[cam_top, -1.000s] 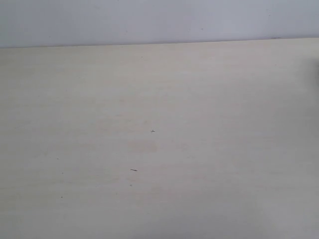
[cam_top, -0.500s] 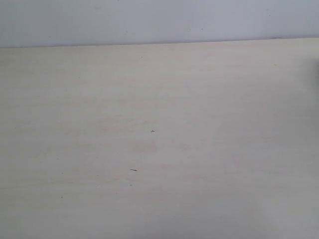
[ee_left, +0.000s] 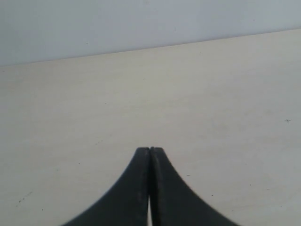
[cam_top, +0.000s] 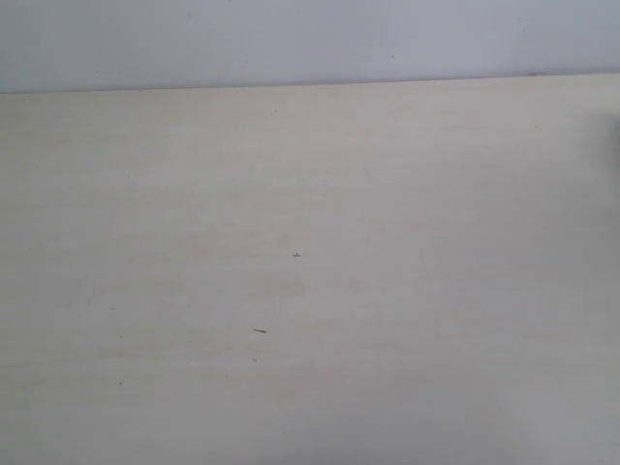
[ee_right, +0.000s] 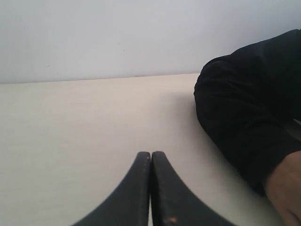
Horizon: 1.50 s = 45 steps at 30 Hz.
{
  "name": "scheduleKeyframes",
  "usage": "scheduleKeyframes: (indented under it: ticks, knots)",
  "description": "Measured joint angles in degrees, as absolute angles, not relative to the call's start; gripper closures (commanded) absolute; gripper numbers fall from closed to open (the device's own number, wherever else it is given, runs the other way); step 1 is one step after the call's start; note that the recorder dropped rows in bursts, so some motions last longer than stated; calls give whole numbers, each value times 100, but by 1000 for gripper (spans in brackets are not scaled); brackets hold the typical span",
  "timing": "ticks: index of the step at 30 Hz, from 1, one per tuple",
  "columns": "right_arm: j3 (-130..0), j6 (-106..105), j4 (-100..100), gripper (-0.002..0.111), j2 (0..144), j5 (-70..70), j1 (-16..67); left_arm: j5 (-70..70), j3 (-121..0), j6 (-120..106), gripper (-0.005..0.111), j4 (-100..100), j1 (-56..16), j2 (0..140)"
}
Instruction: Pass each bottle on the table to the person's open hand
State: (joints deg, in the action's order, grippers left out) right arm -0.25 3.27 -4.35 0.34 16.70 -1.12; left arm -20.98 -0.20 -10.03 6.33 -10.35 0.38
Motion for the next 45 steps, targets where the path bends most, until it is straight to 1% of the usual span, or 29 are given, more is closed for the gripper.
scheduleKeyframes:
  ticks: [10,17,45]
  knots:
    - [-25,327,-435,108,34,1670,-112,-2108,-20,-983,107,619,-1035,38]
    - [-25,327,-435,108,34,1670,-112,-2108,-20,-471,107,632,-1035,38]
    - [-25,327,-435,108,34,1670,-112,-2108,-20,-428,107,640,-1035,38]
